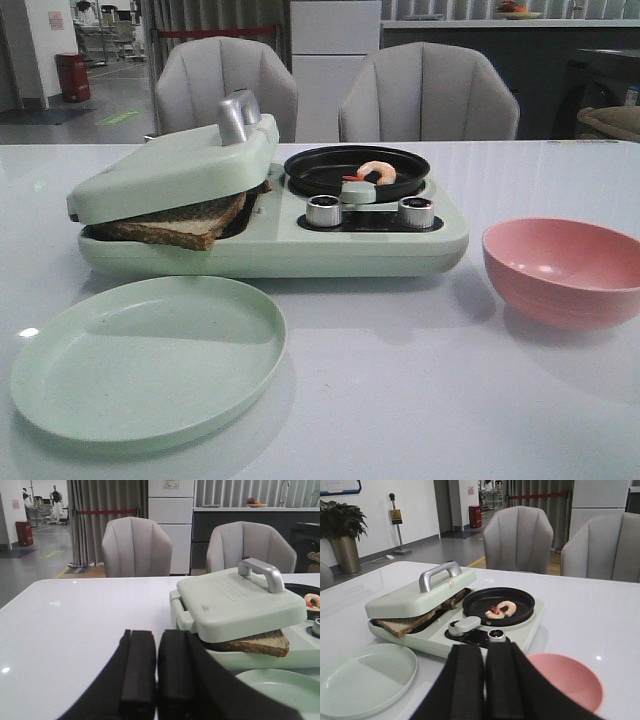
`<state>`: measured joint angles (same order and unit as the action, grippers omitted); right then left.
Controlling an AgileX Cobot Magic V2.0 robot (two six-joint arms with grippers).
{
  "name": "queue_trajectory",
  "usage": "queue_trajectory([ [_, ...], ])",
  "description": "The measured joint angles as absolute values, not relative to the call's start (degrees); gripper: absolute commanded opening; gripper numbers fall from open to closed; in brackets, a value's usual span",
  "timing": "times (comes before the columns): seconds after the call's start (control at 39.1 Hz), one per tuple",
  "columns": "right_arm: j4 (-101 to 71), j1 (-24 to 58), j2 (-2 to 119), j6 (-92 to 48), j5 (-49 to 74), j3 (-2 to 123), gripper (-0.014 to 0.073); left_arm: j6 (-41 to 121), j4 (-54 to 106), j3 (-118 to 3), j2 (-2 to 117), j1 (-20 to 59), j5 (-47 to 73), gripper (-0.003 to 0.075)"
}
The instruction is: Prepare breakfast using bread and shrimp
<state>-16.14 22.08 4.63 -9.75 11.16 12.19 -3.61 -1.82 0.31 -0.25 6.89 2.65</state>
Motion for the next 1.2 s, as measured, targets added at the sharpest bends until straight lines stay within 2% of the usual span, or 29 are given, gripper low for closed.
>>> queue_trajectory([
  [0.84, -13.5, 21.8, 4.6, -9.7, 11.0, 12.2, 0.0174, -3.6, -1.8, 0.3, -0.3, 6.9, 2.6, 0.0114],
  [1.2, -8.4, 9.7, 2.9, -7.4, 3.4, 4.5, 0.0174, -3.6, -1.8, 0.3, -0.3, 6.9, 2.6, 0.0114],
])
